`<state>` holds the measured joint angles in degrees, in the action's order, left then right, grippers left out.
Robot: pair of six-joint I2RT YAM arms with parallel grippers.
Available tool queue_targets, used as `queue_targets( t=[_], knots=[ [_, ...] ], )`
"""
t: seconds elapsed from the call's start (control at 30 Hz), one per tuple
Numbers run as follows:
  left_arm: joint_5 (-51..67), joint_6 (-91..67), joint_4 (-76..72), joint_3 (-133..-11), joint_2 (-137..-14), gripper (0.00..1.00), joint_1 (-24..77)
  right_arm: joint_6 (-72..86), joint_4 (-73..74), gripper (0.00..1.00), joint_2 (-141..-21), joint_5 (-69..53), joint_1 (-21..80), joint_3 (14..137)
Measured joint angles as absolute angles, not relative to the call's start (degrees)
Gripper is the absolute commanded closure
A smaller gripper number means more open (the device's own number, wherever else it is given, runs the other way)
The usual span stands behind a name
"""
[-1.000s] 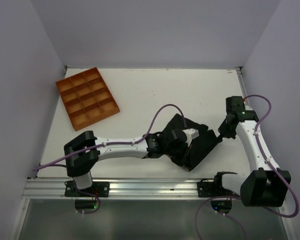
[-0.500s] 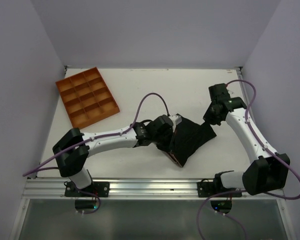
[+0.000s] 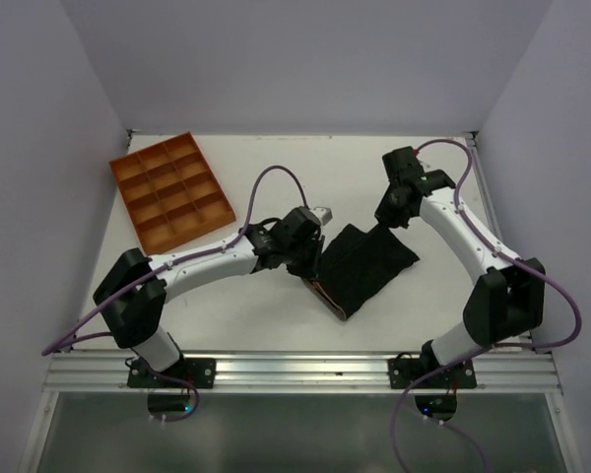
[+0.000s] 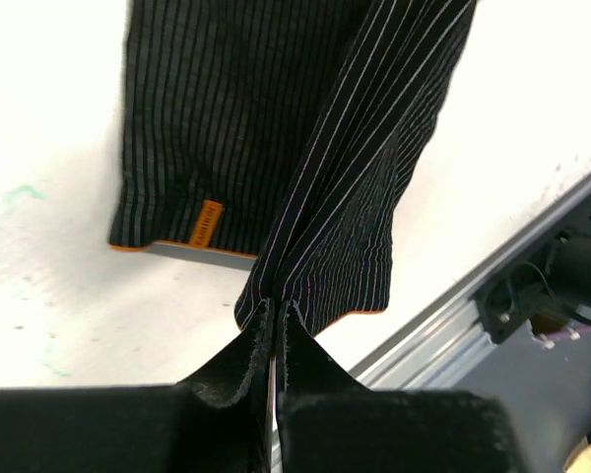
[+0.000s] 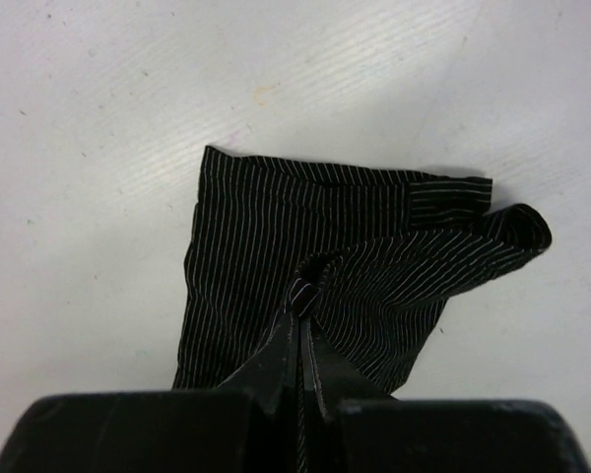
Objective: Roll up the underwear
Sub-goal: Fold the underwear
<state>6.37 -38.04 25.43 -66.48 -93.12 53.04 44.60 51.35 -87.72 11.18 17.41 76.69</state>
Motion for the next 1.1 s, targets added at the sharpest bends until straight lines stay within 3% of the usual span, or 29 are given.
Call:
queue_targets(
  t=[0.63, 0.67, 0.87, 0.97, 1.03, 1.1],
  knots=[
    [4.19, -33.12, 26.39, -66.81, -100.82, 0.98, 45.93, 43.92, 45.15, 1.00, -104.18, 4.89, 18.02, 83.20],
    [4.12, -33.04, 26.39, -66.98, -100.95, 0.96, 45.54, 43.83, 45.08, 1.00, -104.68, 4.71, 18.06, 83.92],
    [3.16, -30.89, 26.72, -68.79, -101.10, 0.57, 44.16, 42.94, 43.68, 1.00, -108.71, 3.25, 18.09, 88.38],
    [2.13, -29.52, 27.57, -70.35, -101.10, 0.51, 43.88, 42.54, 43.75, 0.91, -111.70, 3.18, 18.06, 90.56],
    [1.78, -28.29, 28.03, -71.26, -101.10, 0.48, 43.83, 42.13, 43.97, 0.76, -114.06, 2.96, 18.06, 92.14],
    [1.65, -27.18, 28.16, -71.81, -101.10, 0.46, 43.66, 41.52, 44.05, 0.71, -115.74, 2.22, 18.06, 93.27]
  ],
)
